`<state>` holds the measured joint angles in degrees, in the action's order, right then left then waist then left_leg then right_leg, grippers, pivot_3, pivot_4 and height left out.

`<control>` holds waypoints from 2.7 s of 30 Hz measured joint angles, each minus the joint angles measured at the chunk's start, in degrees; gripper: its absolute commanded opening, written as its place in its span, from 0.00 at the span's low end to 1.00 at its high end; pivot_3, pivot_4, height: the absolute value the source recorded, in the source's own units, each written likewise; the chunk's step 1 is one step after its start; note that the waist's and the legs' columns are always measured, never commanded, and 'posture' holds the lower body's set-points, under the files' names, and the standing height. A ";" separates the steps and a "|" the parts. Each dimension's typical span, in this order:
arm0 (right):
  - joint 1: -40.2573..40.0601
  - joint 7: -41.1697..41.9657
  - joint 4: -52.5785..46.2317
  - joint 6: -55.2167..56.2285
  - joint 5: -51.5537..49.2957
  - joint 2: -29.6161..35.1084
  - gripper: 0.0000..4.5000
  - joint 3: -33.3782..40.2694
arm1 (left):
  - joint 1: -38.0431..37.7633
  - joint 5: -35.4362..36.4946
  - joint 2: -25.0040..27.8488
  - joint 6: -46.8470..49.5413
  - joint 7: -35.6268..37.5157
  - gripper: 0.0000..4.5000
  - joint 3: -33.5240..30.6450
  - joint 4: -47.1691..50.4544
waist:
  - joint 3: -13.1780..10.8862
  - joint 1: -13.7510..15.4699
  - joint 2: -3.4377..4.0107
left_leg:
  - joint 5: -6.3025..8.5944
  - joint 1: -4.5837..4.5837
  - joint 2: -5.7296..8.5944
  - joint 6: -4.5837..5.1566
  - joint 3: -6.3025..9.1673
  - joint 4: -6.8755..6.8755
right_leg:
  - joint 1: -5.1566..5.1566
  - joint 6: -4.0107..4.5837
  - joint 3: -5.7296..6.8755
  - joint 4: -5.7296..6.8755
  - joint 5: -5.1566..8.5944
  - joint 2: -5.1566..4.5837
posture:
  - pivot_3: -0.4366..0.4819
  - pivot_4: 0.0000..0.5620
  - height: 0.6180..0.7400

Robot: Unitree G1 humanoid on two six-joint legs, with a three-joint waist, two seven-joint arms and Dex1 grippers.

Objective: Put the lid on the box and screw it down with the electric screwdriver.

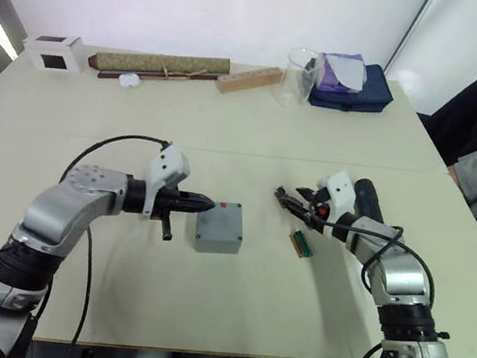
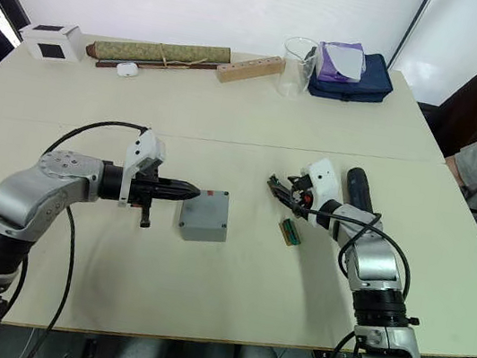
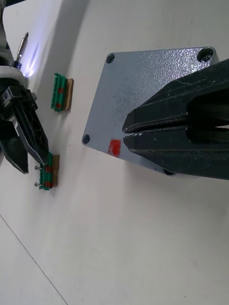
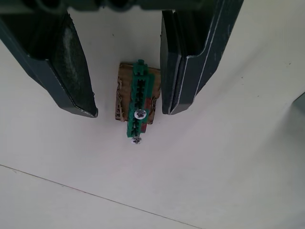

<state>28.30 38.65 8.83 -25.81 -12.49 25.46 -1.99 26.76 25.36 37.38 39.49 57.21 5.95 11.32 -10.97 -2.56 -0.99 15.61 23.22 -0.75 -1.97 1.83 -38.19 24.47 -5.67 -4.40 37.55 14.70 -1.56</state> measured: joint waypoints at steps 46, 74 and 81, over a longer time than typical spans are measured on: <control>0.79 -0.12 -0.11 -0.01 0.87 -0.78 0.01 -0.42 | -0.16 -1.17 0.19 -0.40 0.03 0.00 0.09 -0.18 | 0.00 0.04 0.00 | 0.00 0.01 0.00 0.00 0.01 0.00 | 0.00 0.00 0.00 0.00 0.00 -0.01 | 0.48 0.27 1.00; -3.60 -0.88 -28.41 -16.71 -11.41 -3.59 0.01 -6.66 | -3.15 7.32 8.47 6.24 4.23 0.00 -4.64 7.08 | 0.02 0.27 0.00 | -0.01 0.00 0.01 -0.02 0.03 -0.05 | -0.05 0.01 0.03 0.01 0.01 -0.03 | 0.48 0.27 1.00; -4.82 -0.42 -27.48 -14.58 -9.61 -3.21 0.01 -9.91 | -3.58 7.56 8.46 6.24 2.90 0.00 -4.61 7.23 | 0.02 0.01 0.00 | -0.01 -0.01 -0.02 -0.02 0.06 -0.02 | -0.03 0.01 0.04 0.01 0.01 0.02 | 0.48 0.27 1.00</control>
<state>23.48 38.23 -18.65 -40.39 -22.10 22.26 -11.90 23.18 32.91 45.84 45.73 60.12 1.34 18.54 -10.95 -2.55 -0.99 15.60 23.21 -0.78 -1.99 1.88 -38.21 24.44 -5.66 -4.36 37.56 14.71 -1.53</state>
